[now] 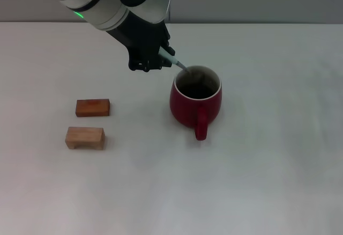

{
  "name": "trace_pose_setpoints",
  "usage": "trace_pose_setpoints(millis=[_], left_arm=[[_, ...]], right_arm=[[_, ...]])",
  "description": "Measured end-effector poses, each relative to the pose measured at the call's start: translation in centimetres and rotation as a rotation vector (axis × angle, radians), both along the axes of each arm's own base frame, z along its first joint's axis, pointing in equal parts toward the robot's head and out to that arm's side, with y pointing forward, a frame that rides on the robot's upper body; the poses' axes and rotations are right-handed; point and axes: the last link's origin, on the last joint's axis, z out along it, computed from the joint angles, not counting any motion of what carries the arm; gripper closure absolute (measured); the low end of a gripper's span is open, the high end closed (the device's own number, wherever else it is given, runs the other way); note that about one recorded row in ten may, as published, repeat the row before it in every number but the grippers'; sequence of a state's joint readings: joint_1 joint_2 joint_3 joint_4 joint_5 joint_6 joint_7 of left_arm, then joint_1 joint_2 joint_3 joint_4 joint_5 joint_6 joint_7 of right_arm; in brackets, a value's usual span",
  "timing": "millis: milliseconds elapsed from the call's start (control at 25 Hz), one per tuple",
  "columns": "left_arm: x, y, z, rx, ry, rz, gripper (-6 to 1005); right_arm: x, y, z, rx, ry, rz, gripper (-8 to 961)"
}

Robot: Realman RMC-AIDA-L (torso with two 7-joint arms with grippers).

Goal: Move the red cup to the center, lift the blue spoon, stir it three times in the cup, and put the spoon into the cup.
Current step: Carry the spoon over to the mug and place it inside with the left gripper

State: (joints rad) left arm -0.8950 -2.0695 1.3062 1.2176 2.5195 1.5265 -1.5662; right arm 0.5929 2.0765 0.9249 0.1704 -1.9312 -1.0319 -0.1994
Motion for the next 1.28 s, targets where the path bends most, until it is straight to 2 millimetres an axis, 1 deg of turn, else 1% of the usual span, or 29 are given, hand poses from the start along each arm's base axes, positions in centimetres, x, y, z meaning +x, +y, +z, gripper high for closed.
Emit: trace_pose_setpoints(millis=[440,600,1000,1120,1280], left_arm=[[0.1,-0.1,-0.1,-0.004,0.105,-0.033,831],[0.4,-0.2,0.1,-0.007,0.152,-0.051,832],[1.6,-1.7,-0.5,-0.065,0.248,-0.092,831],[1.9,-2.1,-0.8,-0.081,0.259,-0.099,833],[2.8,-2.5,-1.2,-0.104,0.254,-0.12,834]], right_arm=[[0.2,-0.2,0.1,0.006,-0.001,-0.002,909],[0.2,-0.2,0.1,0.006,-0.001,-0.002,909],[0.2,-0.3,0.1,0.007,0.001,-0.002,910],[0.2,-0.3,0.1,0.008,0.001,0.0,910],[0.1,-0.3,0.1,0.013,0.0,0.004,910]])
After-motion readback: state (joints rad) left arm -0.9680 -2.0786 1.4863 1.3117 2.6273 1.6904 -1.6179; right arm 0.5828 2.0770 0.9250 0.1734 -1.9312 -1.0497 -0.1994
